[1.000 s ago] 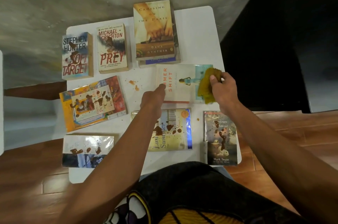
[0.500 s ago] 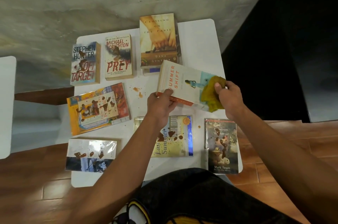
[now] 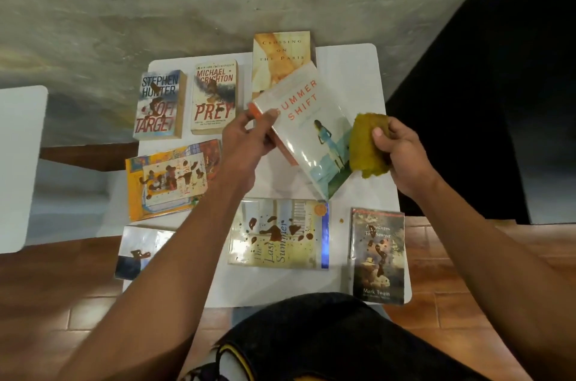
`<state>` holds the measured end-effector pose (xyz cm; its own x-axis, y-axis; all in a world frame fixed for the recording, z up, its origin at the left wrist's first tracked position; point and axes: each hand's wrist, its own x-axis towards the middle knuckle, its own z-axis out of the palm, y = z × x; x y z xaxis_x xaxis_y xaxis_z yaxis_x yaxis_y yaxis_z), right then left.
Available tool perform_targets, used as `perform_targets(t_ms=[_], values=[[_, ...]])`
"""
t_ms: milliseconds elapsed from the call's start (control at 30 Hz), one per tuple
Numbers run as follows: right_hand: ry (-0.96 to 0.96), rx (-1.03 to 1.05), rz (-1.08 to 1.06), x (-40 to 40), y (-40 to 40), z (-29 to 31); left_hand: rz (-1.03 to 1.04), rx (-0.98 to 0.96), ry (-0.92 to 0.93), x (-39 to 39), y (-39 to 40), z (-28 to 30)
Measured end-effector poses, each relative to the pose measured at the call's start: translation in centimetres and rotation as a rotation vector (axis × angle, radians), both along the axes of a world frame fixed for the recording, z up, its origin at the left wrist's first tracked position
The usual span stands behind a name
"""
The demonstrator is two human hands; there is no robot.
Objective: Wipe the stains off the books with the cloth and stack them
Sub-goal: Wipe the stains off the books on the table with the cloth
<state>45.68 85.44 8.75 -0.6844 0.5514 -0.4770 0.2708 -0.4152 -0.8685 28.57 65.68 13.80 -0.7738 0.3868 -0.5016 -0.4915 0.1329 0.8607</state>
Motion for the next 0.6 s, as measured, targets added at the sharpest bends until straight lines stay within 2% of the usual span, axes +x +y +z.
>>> perform_targets(t_ms=[133, 400, 600], values=[[0.127, -0.109, 0.118, -2.5, 0.1, 1.2, -0.066, 0.033, 0.002, -2.9, 0.4, 0.3], [0.246, -0.466, 0.131, -6.5, 0.2, 0.6, -0.107, 0.070, -0.070, -8.3, 2.0, -0.7], [0.228, -0.390, 0.000, -9.7, -1.0, -0.2, -0.036, -0.055, -0.104, -11.5, 4.9, -2.8]])
